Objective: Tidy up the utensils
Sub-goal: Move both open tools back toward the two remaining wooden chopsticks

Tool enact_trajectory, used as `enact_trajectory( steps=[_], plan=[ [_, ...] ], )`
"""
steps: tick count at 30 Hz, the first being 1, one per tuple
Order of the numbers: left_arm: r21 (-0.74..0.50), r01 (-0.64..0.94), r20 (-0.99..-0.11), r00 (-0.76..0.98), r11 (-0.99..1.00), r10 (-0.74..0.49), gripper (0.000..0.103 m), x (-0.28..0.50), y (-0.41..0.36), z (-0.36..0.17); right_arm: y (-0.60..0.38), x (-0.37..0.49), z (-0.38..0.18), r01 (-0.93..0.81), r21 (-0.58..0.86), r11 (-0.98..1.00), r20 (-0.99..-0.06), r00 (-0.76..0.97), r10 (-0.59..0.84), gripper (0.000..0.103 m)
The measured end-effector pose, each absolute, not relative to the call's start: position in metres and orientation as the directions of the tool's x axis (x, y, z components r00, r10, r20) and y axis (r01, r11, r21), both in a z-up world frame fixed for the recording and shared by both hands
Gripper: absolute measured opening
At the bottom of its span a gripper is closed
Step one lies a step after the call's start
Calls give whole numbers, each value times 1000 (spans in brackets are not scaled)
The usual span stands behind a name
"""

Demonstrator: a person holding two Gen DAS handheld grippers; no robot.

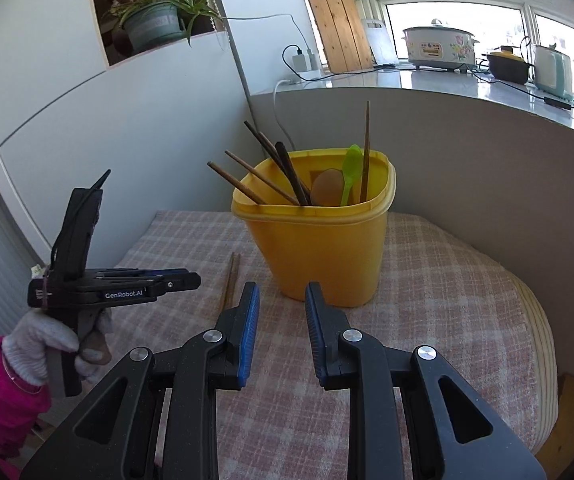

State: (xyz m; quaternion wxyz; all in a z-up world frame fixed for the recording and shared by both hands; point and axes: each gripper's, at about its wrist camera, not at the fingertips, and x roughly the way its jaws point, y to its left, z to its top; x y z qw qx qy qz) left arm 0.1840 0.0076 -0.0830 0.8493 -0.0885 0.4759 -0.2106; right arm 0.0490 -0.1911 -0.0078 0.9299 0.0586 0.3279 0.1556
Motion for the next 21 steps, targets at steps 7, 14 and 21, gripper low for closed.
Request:
enact_trajectory(
  steps=[7,14,21],
  plan=[
    [-339,212,-808,434,917,-399,24,198,1,-110,-173,51,-28,-273,213,938,-629,697,346,22],
    [-350,192,-811,428,917,-399,24,202,-3,-122,-175,51,-32,-264,220,939,-640,688,343,22],
    [-278,226,-820,451,934,-353,24,206,-31,-125,-178,54,-39,-251,244,937,-652,673,350,22]
  ],
)
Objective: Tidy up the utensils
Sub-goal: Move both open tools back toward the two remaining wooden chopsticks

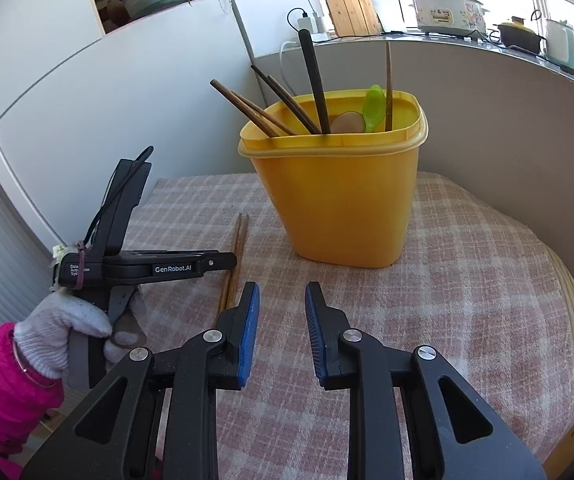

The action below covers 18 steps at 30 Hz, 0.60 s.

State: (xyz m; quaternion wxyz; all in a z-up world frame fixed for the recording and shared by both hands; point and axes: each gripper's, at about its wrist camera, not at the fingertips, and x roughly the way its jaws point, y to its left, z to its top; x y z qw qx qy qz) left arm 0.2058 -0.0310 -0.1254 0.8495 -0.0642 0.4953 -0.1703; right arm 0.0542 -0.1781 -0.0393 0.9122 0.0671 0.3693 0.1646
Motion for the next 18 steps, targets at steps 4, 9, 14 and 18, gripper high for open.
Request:
enact_trajectory(
  steps=[4,9,14,18],
  plan=[
    [-251,229,-825,457,940,-332,24,207,-41,-126,-177,53,-40,-253,245,936,-652,672,352,22],
    [-211,259,-830,461,943,-312,24,210,-62,-127,-179,56,-43,-244,260,934,-655,666,357,22],
    [-226,255,-831,453,940,-322,24,214,-74,-131,-177,55,-44,-247,268,931,-657,660,364,22],
    [-231,252,-834,446,940,-325,26,216,-78,-135,-176,54,-44,-250,261,933,-661,658,361,22]
  ],
)
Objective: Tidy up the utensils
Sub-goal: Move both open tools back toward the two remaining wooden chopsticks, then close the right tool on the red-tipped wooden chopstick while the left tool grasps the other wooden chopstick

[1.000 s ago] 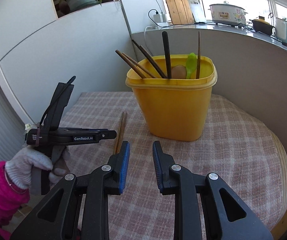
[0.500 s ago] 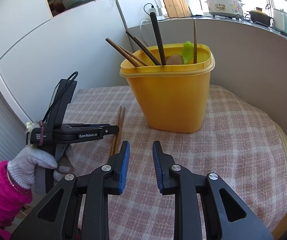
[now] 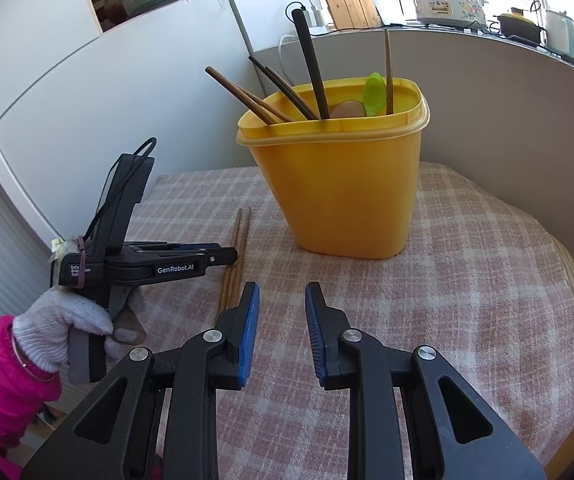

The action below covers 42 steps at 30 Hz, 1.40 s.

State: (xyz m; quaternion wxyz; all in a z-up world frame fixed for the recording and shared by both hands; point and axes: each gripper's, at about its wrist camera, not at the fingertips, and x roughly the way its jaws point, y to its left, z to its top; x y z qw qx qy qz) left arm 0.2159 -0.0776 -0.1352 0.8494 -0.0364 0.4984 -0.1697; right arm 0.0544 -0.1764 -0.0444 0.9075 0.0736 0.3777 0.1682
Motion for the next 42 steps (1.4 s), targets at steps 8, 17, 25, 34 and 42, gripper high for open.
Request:
enact_trajectory(
  steps=[8,17,25,34,42],
  plan=[
    [-223,302,-833,435,927,-342,16,226,-92,-141,-165,57,-45,-275,252,928,-668,645,372,22],
    [-227,303,-834,431,926,-345,13,216,-67,-143,-129,74,-57,-369,199,908,-725,568,390,22],
    [-198,294,-839,443,935,-317,13,210,-28,-141,-89,112,-76,-421,121,899,-799,495,340,21],
    [-196,265,-843,446,944,-301,13,201,-8,-142,-55,144,-106,-437,-28,899,-866,460,196,21],
    [-188,277,-849,436,942,-297,17,198,7,-139,-56,151,-113,-417,25,908,-886,412,214,8]
  ],
)
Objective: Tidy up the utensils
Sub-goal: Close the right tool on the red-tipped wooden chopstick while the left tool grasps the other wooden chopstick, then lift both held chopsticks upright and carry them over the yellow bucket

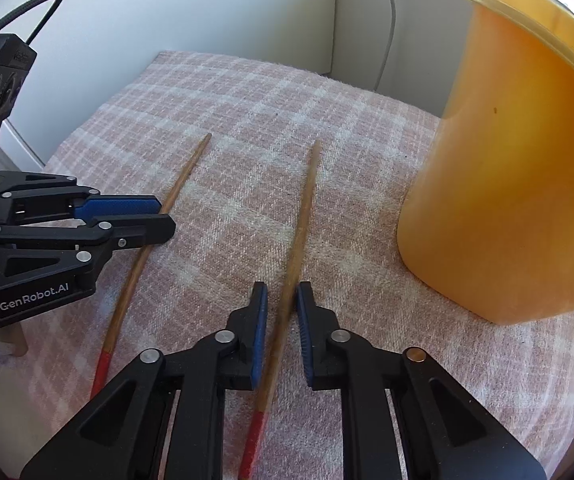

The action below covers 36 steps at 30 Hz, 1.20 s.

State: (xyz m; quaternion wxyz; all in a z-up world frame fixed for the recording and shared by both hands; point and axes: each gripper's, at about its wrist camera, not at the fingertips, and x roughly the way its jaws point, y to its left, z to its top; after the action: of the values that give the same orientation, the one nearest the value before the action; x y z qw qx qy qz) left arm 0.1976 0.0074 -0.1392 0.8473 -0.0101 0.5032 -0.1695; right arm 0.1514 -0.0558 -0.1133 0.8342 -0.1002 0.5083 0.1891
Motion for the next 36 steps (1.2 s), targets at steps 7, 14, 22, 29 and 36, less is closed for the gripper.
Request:
enact_trajectory(
  steps=[7,14,22,29,36],
  plan=[
    [-138,365,-864,409,921,-292,12,202,4,-133,-57,148,-114,-429,55,902,-896,378,234,6],
    [-127,328,-896,366,936,-250,12,212,28,-126,-50,154,-112,-472,26,881,-912,351,214,6],
    [-125,331,-892,375,935,-252,12,235,28,-125,-37,180,-119,-446,38,894,-927,319,199,6],
    [-233,283,-855,396,930,-335,4,237,42,-117,-38,177,-112,-438,71,896,-912,336,237,5],
    [-267,292,-795,472,919,-381,4,209,64,-89,-52,154,-77,-445,86,891,-849,435,299,5]
  ],
)
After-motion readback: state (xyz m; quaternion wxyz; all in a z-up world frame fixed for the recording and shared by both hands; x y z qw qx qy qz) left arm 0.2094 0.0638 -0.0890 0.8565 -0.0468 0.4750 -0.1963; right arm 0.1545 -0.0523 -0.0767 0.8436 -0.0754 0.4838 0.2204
